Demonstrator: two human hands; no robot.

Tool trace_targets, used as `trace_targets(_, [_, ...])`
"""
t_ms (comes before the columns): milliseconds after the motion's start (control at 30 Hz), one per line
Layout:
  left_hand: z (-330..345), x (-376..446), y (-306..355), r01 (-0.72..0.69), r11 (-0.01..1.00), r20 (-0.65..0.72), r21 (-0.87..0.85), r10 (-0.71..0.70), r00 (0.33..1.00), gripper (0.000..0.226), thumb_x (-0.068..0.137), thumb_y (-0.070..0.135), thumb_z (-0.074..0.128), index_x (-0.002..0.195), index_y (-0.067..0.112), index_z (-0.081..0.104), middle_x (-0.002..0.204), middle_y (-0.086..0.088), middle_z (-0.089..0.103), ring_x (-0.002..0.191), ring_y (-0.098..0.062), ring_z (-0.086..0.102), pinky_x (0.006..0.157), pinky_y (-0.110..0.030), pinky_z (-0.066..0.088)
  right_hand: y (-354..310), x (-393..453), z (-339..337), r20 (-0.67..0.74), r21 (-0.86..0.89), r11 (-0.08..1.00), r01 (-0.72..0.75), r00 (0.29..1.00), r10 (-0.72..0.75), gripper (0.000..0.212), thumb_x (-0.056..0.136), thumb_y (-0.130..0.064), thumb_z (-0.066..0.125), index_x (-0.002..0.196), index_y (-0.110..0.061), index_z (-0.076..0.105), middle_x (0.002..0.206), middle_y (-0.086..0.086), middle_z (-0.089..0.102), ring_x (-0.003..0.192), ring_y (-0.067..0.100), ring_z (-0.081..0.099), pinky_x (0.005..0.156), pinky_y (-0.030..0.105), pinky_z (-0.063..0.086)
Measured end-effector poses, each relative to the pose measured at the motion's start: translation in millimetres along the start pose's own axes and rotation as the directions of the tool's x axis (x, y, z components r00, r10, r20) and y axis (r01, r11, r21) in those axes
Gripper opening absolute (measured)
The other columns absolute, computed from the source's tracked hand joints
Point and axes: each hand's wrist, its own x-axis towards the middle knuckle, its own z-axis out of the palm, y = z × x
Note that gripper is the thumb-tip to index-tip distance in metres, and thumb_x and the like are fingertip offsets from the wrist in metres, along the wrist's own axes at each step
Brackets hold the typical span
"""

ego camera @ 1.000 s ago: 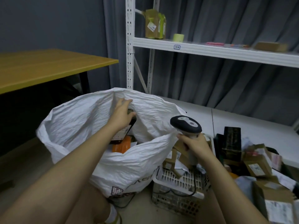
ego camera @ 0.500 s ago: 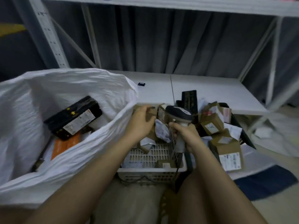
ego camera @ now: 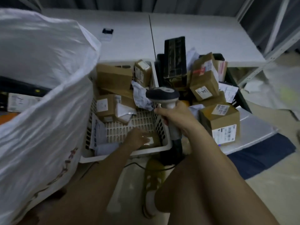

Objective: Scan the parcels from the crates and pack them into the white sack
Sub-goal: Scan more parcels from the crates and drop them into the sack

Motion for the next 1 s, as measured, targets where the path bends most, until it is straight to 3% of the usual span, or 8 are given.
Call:
trace_targets(233, [21.9,42.0,-33.4,-0.090,0.934,0.204,0.345,0.018,0.979,0.092,0.065,0.065,0.069,0.143,0.026,0.040,0.143,-0.019,0.040,0.130,-0.039,0.040,0.105,-0.049,0.038,2.2,20.1,2.6,-0.019,0.061,0.996,-0.063,0.998,0.065,0.014,0.085,-0.014,0.071,0.081,-0.019,0.058,0.069,0.001,0.059,0.061,0.014,0.055,0.058,0.030,0.044])
trace_targets(367, [16.4,49.5,-34.6,0.004,0.836,0.032,0.548,-0.026,0.999,0.087,0.080,0.040,0.072,0.148,0.025,0.020,0.147,-0.020,0.026,0.131,-0.042,0.033,0.101,-0.048,0.037,3.2,23.8,2.9,-0.022,0.079,0.996,-0.050,0.998,0.052,0.015,0.085,-0.014,0.071,0.078,-0.020,0.059,0.065,-0.002,0.059,0.061,0.011,0.055,0.059,0.028,0.045])
trace_targets(467, [7.7,48.0,-35.6,0.050,0.902,-0.121,0.428,0.002,0.993,0.063,0.086,0.021,0.062,0.141,0.018,0.033,0.138,-0.022,0.037,0.114,-0.043,0.049,0.089,-0.046,0.045,2.8,23.5,4.3,-0.027,0.057,0.998,-0.040,0.999,0.041,0.017,0.085,-0.014,0.072,0.076,-0.018,0.058,0.064,-0.001,0.058,0.061,0.013,0.055,0.060,0.030,0.044])
trace_targets(567, [-6.5,51.6,-47.1,-0.009,0.988,-0.193,0.151,0.039,0.981,0.060,0.074,0.047,0.062,0.124,0.017,0.045,0.118,-0.016,0.057,0.100,-0.035,0.059,0.082,-0.043,0.050,0.7,21.6,7.1,-0.047,0.058,0.998,-0.002,0.999,0.005,0.017,0.085,-0.012,0.071,0.075,-0.017,0.057,0.063,0.001,0.056,0.060,0.015,0.053,0.062,0.033,0.044])
trace_targets(667, [-42.9,19.6,-12.2,-0.067,0.998,-0.362,-0.016,0.056,0.931,0.061,0.063,0.044,0.073,0.112,0.015,0.052,0.113,-0.009,0.055,0.097,-0.023,0.059,0.083,-0.036,0.052,-3.7,17.7,12.6,-0.118,0.133,0.990,0.039,0.993,-0.023,0.011,0.085,-0.010,0.070,0.087,-0.010,0.059,0.068,0.002,0.057,0.060,0.014,0.053,0.058,0.029,0.044])
trace_targets(767, [-73.9,-28.1,25.6,-0.214,0.974,-0.442,0.067,0.222,0.869,0.066,0.073,0.021,0.081,0.128,0.013,0.045,0.119,0.005,0.032,0.106,-0.007,0.037,0.087,-0.015,0.033,-5.7,13.7,20.4,-0.236,0.263,0.964,0.047,0.972,0.017,0.047,0.081,-0.023,0.076,0.120,-0.003,0.059,0.100,0.012,0.067,0.081,0.021,0.058,0.070,0.032,0.050])
trace_targets(900, [-95.3,-98.1,57.8,-0.387,0.874,-0.491,0.295,0.486,0.723,0.076,0.070,0.022,0.082,0.134,0.017,0.043,0.122,0.007,0.032,0.115,-0.010,0.036,0.096,-0.020,0.032,-11.0,-14.5,29.2,-0.322,0.427,0.896,0.123,0.947,0.023,0.104,0.047,-0.059,0.087,0.134,-0.013,0.052,0.130,0.015,0.061,0.108,0.028,0.062,0.098,0.048,0.051])
trace_targets(1000, [-96.5,-138.6,74.0,-0.408,0.771,-0.466,0.488,0.626,0.625,0.071,0.074,0.023,0.078,0.135,0.014,0.043,0.131,-0.005,0.037,0.121,-0.020,0.036,0.097,-0.031,0.038,-20.9,-50.5,28.7,-0.270,0.476,0.875,0.088,0.962,0.051,0.094,0.062,-0.058,0.083,0.135,-0.010,0.049,0.125,0.007,0.064,0.107,0.025,0.065,0.093,0.044,0.055])
